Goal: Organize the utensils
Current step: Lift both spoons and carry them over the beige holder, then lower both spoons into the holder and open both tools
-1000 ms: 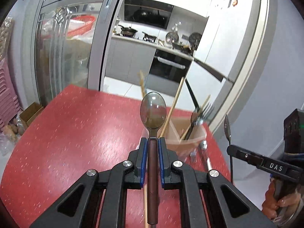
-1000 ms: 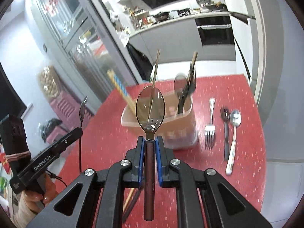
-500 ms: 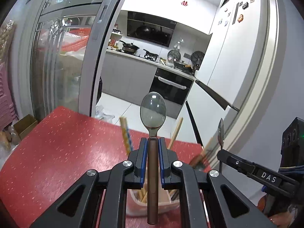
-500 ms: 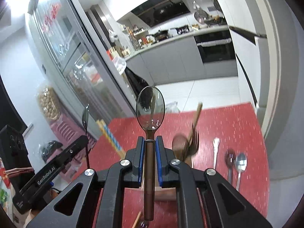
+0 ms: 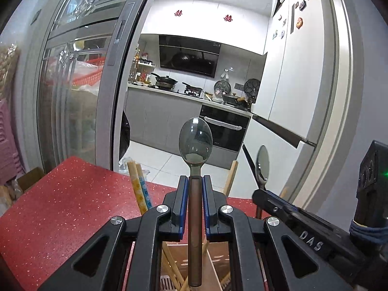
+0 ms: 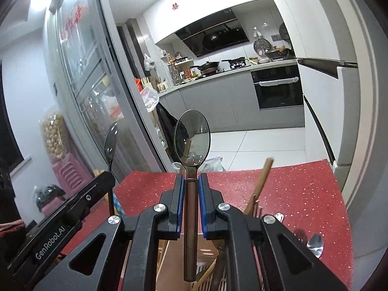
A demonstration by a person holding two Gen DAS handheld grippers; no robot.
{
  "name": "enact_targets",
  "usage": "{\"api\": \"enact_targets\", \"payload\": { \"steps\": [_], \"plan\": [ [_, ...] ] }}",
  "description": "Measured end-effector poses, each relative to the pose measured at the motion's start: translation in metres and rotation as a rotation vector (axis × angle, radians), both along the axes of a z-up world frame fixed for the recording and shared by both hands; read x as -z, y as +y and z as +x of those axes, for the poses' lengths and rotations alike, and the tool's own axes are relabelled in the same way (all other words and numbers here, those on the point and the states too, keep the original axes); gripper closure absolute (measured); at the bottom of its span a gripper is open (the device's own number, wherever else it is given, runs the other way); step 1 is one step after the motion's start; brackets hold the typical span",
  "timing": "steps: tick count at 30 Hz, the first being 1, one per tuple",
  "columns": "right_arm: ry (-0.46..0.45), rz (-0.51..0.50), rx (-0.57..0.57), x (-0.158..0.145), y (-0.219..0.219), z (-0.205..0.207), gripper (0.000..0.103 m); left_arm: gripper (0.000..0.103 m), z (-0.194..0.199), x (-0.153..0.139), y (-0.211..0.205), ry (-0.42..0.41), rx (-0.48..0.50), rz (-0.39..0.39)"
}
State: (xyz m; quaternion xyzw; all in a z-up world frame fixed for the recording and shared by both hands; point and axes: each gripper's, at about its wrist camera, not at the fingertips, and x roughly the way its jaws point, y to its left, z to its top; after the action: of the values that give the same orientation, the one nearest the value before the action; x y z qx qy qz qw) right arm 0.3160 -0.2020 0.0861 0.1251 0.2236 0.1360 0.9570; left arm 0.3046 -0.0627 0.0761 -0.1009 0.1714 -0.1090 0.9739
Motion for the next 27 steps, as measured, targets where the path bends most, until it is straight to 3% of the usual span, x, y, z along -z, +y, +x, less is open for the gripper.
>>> {"api": "enact_targets", "payload": {
  "steps": [14,27],
  "plan": [
    [0.002,-0.130,-0.021,0.033,0.015,-0.008,0.091,0.067,-0.005,0.033,-0.011,0.051,-0.010,0.097],
    [0.092,-0.124,-0.047,0.042,0.007,-0.011,0.090,0.067,-0.009,0.045,-0.010,0.129,-0.008,0.149]
  ]
}}
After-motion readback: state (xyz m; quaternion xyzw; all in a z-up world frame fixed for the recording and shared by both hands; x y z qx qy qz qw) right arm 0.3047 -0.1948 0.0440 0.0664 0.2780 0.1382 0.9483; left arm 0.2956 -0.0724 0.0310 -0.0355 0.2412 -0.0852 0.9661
